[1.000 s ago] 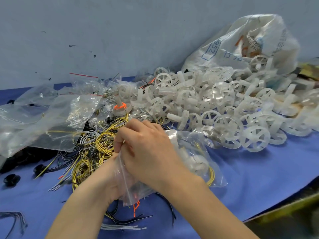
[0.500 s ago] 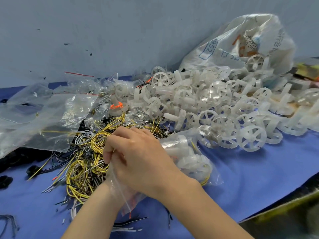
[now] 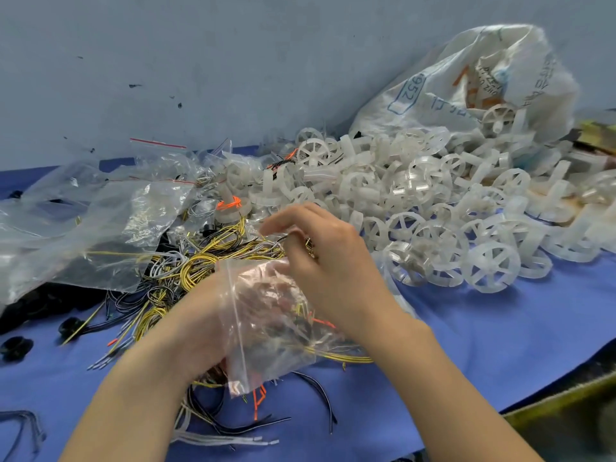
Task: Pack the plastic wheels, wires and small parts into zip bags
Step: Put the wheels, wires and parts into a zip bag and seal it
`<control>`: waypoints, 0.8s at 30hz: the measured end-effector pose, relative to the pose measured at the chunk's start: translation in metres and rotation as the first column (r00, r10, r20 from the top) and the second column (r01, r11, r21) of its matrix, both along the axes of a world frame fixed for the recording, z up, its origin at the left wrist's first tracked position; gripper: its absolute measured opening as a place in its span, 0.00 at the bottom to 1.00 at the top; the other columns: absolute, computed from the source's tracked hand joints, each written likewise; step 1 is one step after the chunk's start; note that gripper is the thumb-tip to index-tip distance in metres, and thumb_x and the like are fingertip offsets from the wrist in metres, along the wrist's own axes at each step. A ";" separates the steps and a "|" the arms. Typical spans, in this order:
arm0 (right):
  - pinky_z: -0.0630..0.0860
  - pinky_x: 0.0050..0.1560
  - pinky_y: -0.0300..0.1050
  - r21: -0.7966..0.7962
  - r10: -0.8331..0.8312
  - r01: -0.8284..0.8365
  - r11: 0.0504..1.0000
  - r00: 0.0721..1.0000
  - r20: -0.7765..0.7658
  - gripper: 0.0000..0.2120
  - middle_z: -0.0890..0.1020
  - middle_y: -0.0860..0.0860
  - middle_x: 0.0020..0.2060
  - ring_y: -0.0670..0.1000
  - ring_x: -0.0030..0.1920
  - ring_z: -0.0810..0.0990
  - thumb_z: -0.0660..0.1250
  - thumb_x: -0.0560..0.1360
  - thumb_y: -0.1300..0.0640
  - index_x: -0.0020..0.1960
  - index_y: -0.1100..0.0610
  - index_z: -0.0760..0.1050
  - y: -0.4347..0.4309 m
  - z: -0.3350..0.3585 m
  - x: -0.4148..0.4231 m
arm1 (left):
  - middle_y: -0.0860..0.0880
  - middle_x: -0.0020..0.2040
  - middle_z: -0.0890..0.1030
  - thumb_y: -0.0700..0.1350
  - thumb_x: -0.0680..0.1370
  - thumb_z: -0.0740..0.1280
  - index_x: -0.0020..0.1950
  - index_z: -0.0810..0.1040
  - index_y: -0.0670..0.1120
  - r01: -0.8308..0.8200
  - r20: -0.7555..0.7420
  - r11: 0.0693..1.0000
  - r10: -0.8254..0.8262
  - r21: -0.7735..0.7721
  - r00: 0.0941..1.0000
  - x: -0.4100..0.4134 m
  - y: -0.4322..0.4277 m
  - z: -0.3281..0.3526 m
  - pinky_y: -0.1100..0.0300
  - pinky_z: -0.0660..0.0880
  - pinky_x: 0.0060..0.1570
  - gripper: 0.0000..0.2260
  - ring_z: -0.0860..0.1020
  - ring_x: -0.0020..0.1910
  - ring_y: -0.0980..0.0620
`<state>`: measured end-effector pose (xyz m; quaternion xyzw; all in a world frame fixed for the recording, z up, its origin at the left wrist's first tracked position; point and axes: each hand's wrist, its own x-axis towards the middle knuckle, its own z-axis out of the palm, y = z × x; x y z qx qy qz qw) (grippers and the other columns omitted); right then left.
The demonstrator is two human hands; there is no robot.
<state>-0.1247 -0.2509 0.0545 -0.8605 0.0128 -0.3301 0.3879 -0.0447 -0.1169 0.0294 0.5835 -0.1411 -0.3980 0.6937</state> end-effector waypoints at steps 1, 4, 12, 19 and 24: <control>0.74 0.55 0.52 -0.004 -0.006 0.006 1.000 1.000 -0.028 0.14 0.81 0.45 0.51 0.46 0.50 0.79 0.60 0.78 0.64 0.53 0.52 0.81 -0.001 -0.001 0.000 | 0.39 0.48 0.78 0.38 0.78 0.62 0.58 0.78 0.32 0.004 0.017 0.999 -0.003 -0.047 1.000 0.003 0.003 0.002 0.51 0.78 0.55 0.13 0.79 0.49 0.45; 0.72 0.58 0.54 -0.065 0.006 -0.015 0.998 0.990 -0.138 0.14 0.80 0.45 0.54 0.46 0.50 0.77 0.59 0.79 0.61 0.57 0.50 0.80 0.001 -0.003 0.001 | 0.42 0.50 0.82 0.44 0.75 0.68 0.60 0.79 0.37 -0.059 -0.034 0.990 0.055 -0.126 0.998 0.010 0.015 0.009 0.60 0.80 0.37 0.16 0.81 0.40 0.51; 0.70 0.63 0.54 -0.123 0.022 -0.049 0.991 0.976 -0.215 0.16 0.78 0.45 0.58 0.48 0.58 0.75 0.59 0.80 0.60 0.63 0.47 0.77 0.007 -0.004 0.008 | 0.45 0.40 0.85 0.53 0.79 0.63 0.48 0.86 0.52 -0.341 0.448 0.939 0.327 -0.052 0.832 0.002 0.023 0.007 0.61 0.78 0.29 0.12 0.81 0.33 0.53; 0.68 0.64 0.54 -0.251 0.095 -0.165 0.954 0.958 -0.269 0.28 0.75 0.46 0.63 0.52 0.62 0.73 0.57 0.75 0.70 0.64 0.43 0.77 0.011 0.003 0.013 | 0.52 0.39 0.84 0.50 0.82 0.60 0.46 0.83 0.52 -0.648 0.671 0.753 0.541 -0.118 0.507 0.021 0.038 -0.003 0.58 0.74 0.36 0.13 0.78 0.34 0.57; 0.66 0.64 0.51 -0.378 0.091 -0.202 0.903 0.952 -0.292 0.31 0.74 0.46 0.65 0.52 0.61 0.72 0.58 0.74 0.73 0.61 0.41 0.79 0.018 0.006 0.018 | 0.52 0.41 0.84 0.47 0.82 0.60 0.47 0.81 0.53 -0.735 0.621 0.665 0.635 -0.134 0.460 0.036 0.048 -0.008 0.58 0.76 0.46 0.10 0.80 0.40 0.58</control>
